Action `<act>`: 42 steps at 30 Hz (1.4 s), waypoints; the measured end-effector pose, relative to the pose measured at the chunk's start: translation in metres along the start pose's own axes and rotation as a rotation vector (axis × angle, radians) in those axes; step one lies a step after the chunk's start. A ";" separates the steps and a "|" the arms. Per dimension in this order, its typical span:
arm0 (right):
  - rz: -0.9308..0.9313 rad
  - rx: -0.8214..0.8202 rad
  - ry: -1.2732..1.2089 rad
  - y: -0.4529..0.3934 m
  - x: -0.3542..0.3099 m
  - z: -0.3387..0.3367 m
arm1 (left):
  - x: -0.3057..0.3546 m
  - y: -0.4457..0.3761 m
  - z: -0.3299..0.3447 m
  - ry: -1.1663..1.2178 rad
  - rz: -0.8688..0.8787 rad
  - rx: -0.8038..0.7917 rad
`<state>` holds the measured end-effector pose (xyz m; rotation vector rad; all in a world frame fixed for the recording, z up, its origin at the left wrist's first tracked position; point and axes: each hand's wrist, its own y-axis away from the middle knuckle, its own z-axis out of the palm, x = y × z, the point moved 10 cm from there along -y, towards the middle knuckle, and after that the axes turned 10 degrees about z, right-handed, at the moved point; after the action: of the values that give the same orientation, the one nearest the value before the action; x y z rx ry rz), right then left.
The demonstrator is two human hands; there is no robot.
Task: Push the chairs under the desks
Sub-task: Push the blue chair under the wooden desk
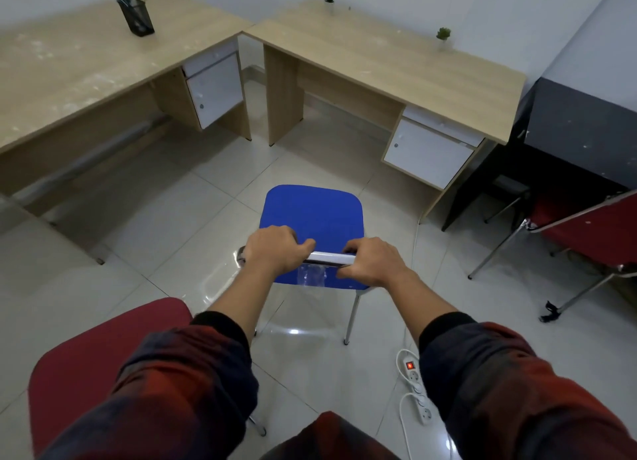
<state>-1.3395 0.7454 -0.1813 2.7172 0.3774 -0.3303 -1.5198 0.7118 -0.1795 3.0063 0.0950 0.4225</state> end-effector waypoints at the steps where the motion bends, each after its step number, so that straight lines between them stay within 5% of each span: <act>1: 0.007 0.000 0.005 -0.003 0.005 -0.003 | 0.005 -0.001 0.002 0.006 -0.001 0.005; 42: -0.068 0.125 -0.044 -0.158 -0.011 -0.049 | -0.040 -0.161 -0.027 -0.035 0.001 0.095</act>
<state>-1.3889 0.9035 -0.1869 2.8181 0.4512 -0.4455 -1.5734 0.8707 -0.1828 3.1054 0.1141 0.3763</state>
